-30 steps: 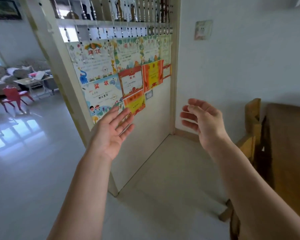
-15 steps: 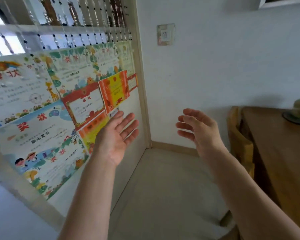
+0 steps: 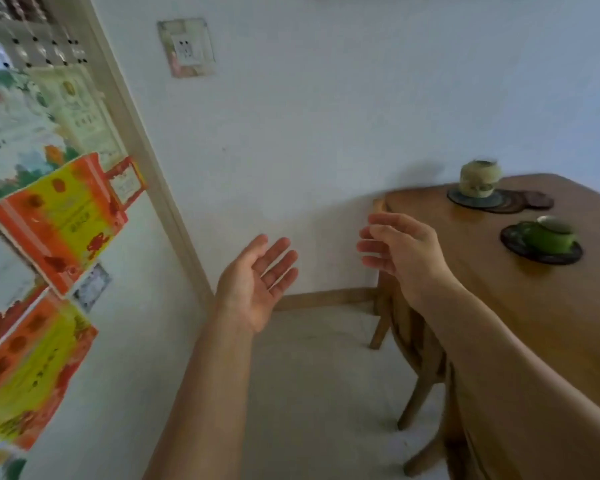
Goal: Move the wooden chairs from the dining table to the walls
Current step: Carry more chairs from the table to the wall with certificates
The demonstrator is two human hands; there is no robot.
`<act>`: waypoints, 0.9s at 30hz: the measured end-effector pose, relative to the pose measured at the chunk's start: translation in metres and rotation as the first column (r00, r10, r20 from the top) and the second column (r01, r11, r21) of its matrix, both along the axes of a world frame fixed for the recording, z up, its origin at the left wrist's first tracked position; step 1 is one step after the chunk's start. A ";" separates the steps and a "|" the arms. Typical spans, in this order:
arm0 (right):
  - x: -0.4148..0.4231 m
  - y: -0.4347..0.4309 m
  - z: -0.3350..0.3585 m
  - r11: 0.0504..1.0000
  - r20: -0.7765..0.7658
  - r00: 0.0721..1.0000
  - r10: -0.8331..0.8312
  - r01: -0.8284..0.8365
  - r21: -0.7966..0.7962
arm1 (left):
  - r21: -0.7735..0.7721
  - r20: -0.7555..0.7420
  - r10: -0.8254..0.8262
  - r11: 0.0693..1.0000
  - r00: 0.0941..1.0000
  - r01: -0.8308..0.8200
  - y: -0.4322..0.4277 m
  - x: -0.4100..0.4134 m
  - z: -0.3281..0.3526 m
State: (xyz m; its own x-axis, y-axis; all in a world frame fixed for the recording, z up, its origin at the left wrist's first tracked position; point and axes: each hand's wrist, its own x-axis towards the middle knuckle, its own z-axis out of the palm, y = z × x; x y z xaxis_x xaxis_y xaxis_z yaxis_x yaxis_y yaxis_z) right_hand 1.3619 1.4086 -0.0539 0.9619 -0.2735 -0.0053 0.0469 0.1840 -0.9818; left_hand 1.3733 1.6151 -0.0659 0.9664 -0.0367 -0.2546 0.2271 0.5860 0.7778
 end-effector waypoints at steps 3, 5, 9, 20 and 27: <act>0.035 0.005 0.002 0.996 -0.021 0.996 -0.084 0.084 -0.002 | 0.014 -0.021 -0.102 0.995 0.995 0.102 -0.001 0.048 0.001; 0.056 0.009 0.003 0.991 -0.041 0.990 -0.132 0.132 -0.005 | 0.030 -0.025 -0.166 0.985 0.986 0.167 -0.004 0.077 0.003; 0.094 0.013 0.000 0.975 -0.061 0.973 -0.220 0.219 -0.032 | 0.058 -0.032 -0.266 0.962 0.963 0.267 -0.014 0.132 0.002; 0.155 -0.061 -0.052 0.913 -0.249 0.881 -0.401 0.364 -0.182 | 0.042 -0.230 -0.437 0.889 0.870 0.457 -0.082 0.223 -0.053; 0.200 -0.124 -0.095 0.904 -0.412 0.814 -0.410 0.305 -0.299 | 0.116 -0.342 -0.455 0.848 0.822 0.517 -0.151 0.270 -0.085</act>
State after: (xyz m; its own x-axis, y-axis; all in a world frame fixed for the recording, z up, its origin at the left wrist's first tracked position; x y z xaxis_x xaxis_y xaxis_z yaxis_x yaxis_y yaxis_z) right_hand 1.5617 1.2841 -0.1484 0.6965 -0.6428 -0.3190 -0.3917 0.0320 -0.9195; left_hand 1.6433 1.4645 -0.1505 0.7153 -0.4011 -0.5723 0.6745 0.1820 0.7155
